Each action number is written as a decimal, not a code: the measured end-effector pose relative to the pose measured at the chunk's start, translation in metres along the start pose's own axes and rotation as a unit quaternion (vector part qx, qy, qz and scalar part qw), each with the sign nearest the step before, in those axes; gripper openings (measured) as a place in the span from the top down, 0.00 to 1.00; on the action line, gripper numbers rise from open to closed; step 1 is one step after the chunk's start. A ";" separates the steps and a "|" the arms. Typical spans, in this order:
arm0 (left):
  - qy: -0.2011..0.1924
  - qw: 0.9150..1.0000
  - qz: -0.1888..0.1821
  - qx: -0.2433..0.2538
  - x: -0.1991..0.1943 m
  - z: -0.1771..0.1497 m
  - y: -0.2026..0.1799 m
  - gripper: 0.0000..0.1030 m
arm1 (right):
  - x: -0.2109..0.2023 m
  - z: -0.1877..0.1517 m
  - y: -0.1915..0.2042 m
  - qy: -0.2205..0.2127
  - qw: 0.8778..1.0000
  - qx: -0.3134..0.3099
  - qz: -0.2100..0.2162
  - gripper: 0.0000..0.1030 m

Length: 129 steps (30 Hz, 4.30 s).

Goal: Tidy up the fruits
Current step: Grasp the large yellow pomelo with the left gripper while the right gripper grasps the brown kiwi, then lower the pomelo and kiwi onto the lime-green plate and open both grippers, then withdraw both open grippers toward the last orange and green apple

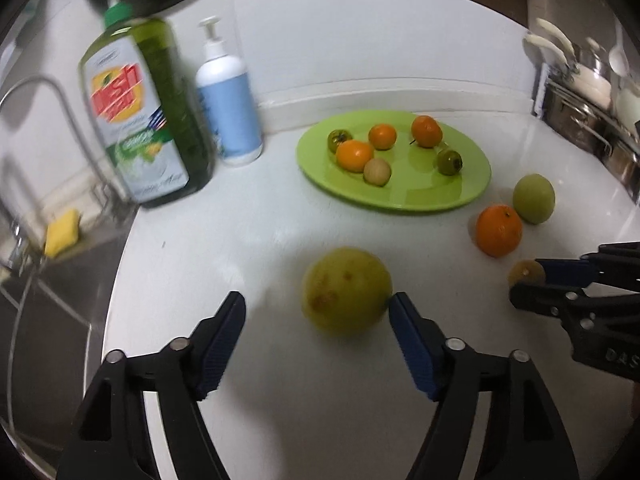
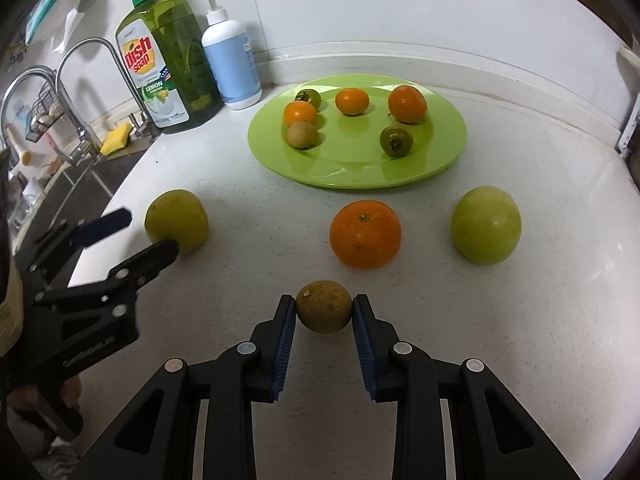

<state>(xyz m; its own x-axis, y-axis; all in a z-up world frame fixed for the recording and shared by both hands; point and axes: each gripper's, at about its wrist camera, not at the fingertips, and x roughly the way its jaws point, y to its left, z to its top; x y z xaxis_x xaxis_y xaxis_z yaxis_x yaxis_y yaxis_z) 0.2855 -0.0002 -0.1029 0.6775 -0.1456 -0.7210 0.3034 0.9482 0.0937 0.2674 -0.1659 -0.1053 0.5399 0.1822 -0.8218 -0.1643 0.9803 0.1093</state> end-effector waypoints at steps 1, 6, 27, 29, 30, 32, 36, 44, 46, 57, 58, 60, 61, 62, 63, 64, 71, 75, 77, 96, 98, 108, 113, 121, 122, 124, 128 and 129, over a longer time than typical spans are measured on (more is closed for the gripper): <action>0.000 1.000 0.000 0.008 0.005 0.003 -0.002 0.29 | 0.000 0.000 0.000 -0.001 1.000 0.000 -0.002 0.70; 0.012 0.999 -0.030 0.008 0.016 0.006 -0.007 0.53 | 0.000 0.001 -0.002 -0.001 1.000 0.005 -0.003 0.70; 0.015 0.999 -0.043 -0.010 -0.015 0.016 -0.008 0.53 | -0.013 0.003 -0.009 -0.021 1.000 0.017 0.001 0.70; 0.010 0.999 -0.045 -0.010 -0.019 0.020 -0.009 0.53 | -0.017 0.004 -0.009 -0.026 1.000 0.017 0.001 0.70; 0.006 0.999 -0.046 -0.009 -0.023 0.022 -0.009 0.53 | -0.019 0.005 -0.010 -0.028 0.999 0.017 0.002 0.70; 0.000 0.999 -0.046 -0.006 -0.027 0.027 -0.011 0.53 | -0.025 0.007 -0.011 -0.036 0.999 0.018 0.005 0.70; -0.015 0.999 -0.051 -0.003 -0.036 0.038 -0.016 0.53 | -0.034 0.014 -0.016 -0.048 0.999 0.019 0.007 0.70; -0.035 0.997 -0.070 0.006 -0.040 0.068 -0.026 0.53 | -0.048 0.039 -0.028 -0.077 0.997 0.015 0.007 0.70; -0.038 0.996 -0.074 0.011 -0.039 0.076 -0.029 0.53 | -0.048 0.047 -0.031 -0.079 0.997 0.012 0.011 0.70; -0.033 0.995 -0.096 0.017 -0.013 0.122 -0.040 0.53 | -0.034 0.097 -0.055 -0.079 0.997 -0.013 0.010 0.70; -0.031 0.995 -0.098 0.018 -0.009 0.126 -0.041 0.53 | -0.030 0.103 -0.058 -0.078 0.997 -0.015 0.010 0.70; -0.024 0.995 -0.100 0.017 0.001 0.135 -0.042 0.53 | -0.026 0.110 -0.062 -0.074 0.997 -0.018 0.012 0.70; -0.021 0.994 -0.102 0.017 0.006 0.138 -0.043 0.53 | -0.022 0.115 -0.065 -0.071 0.997 -0.019 0.012 0.70; -0.019 0.994 -0.102 0.017 0.009 0.140 -0.042 0.53 | -0.020 0.117 -0.067 -0.069 0.997 -0.020 0.014 0.70; -0.016 0.994 -0.103 0.017 0.013 0.143 -0.043 0.53 | -0.016 0.122 -0.069 -0.065 0.998 -0.022 0.014 0.70; -0.013 0.995 -0.102 0.017 0.018 0.145 -0.043 0.53 | -0.013 0.124 -0.070 -0.062 0.998 -0.022 0.014 0.70; 0.013 0.995 -0.099 0.022 0.051 0.156 -0.044 0.53 | 0.018 0.138 -0.081 -0.026 0.999 -0.034 0.023 0.70; 0.032 0.994 -0.101 0.026 0.071 0.158 -0.046 0.53 | 0.033 0.142 -0.085 -0.007 0.999 -0.035 0.026 0.70; 0.041 0.994 -0.102 0.026 0.080 0.159 -0.047 0.53 | 0.039 0.144 -0.086 0.001 0.999 -0.038 0.026 0.70; 0.049 0.994 -0.085 0.044 0.093 0.160 -0.055 0.49 | 0.058 0.152 -0.087 0.023 0.999 -0.035 0.033 0.66; 0.043 0.995 -0.078 0.042 0.087 0.160 -0.052 0.47 | 0.054 0.151 -0.085 0.017 0.999 -0.038 0.027 0.63; -0.002 0.997 -0.068 0.027 0.035 0.158 -0.046 0.38 | 0.010 0.140 -0.077 -0.030 0.998 -0.039 0.024 0.61; -0.022 0.997 -0.073 0.014 0.005 0.151 -0.047 0.36 | -0.020 0.131 -0.072 -0.067 0.997 -0.043 0.009 0.55; -0.035 0.997 -0.070 0.001 -0.026 0.134 -0.052 0.33 | -0.056 0.110 -0.070 -0.100 0.994 -0.042 -0.004 0.49; -0.035 0.997 -0.068 -0.001 -0.029 0.132 -0.053 0.32 | -0.059 0.106 -0.070 -0.102 0.994 -0.041 -0.004 0.49; -0.035 0.997 -0.064 -0.004 -0.036 0.126 -0.056 0.31 | -0.065 0.098 -0.071 -0.105 0.994 -0.037 -0.005 0.48; -0.032 0.998 -0.060 -0.011 -0.044 0.112 -0.062 0.30 | -0.071 0.081 -0.073 -0.111 0.993 -0.031 -0.015 0.44; -0.032 0.998 -0.058 -0.011 -0.046 0.108 -0.065 0.29 | -0.072 0.079 -0.073 -0.112 0.993 -0.031 -0.017 0.44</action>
<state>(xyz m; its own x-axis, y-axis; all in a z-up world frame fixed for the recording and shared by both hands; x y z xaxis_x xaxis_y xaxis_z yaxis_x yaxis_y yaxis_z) 0.3074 -0.0853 -0.0019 0.6802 -0.2721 -0.6807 0.3677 0.9299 -0.0042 0.3056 -0.2441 -0.0104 0.7145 0.1691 -0.6789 -0.1908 0.9807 0.0435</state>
